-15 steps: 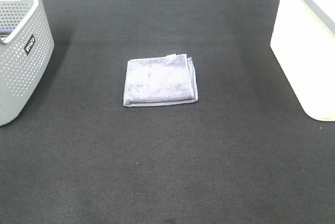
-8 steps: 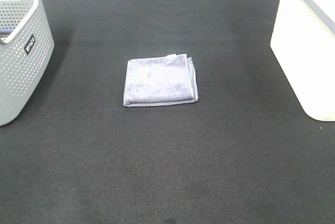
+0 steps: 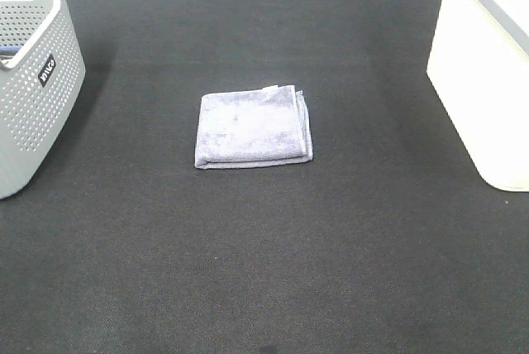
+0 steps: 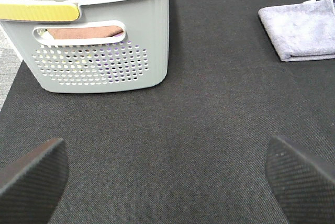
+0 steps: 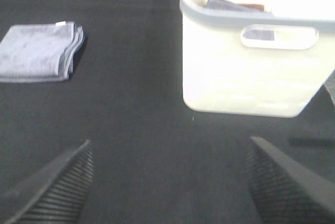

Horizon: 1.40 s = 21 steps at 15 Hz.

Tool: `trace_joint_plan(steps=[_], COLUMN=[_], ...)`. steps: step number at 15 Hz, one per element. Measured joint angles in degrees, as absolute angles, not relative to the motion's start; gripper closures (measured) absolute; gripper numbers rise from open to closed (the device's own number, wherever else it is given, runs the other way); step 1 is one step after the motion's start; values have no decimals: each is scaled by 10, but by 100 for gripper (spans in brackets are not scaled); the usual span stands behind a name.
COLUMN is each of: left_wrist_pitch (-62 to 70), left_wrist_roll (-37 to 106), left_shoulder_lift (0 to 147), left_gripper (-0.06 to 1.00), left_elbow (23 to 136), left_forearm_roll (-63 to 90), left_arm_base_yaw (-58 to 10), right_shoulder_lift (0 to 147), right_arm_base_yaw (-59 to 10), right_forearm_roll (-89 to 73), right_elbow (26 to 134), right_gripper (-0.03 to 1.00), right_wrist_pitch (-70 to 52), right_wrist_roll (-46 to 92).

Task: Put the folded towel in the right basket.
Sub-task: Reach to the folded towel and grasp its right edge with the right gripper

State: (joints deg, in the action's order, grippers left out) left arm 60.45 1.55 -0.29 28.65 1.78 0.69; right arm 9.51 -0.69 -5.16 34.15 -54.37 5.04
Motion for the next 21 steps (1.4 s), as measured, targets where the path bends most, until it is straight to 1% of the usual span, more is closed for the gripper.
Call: trace_joint_plan(steps=[3,4,8,12,13,17,18,19,21], left_wrist_pitch=[604,604,604,604,604,604,604,604,604], left_wrist_roll=[15,15,15,15,15,15,15,15,15], left_shoulder_lift=[-3,-3,-3,-3,-3,-3,-3,-3,-3], left_gripper=[-3,-3,-3,-3,-3,-3,-3,-3,-3], left_elbow=[286,286,286,286,286,286,286,286,286], left_forearm_roll=[18,18,18,18,18,18,18,18,18], left_arm_base_yaw=[7,7,7,7,7,7,7,7,7], right_shoulder_lift=[263,344,572,786,855,1022,1022,1059,1119], right_arm_base_yaw=[-7,-7,-7,-9,-31,-137,-137,-151,-155], right_forearm_roll=[-56,-64,-111,-179,-191,-186,-186,-186,-214], right_elbow=[421,480,674,883,949,1046,1046,1061,1081], right_gripper=[21,21,21,21,22,26,26,26,26], right_wrist_pitch=[-500,-493,-492,-548,-552,-556,-556,-557,-557], right_wrist_roll=[50,51,62,125,145,152,152,149,136])
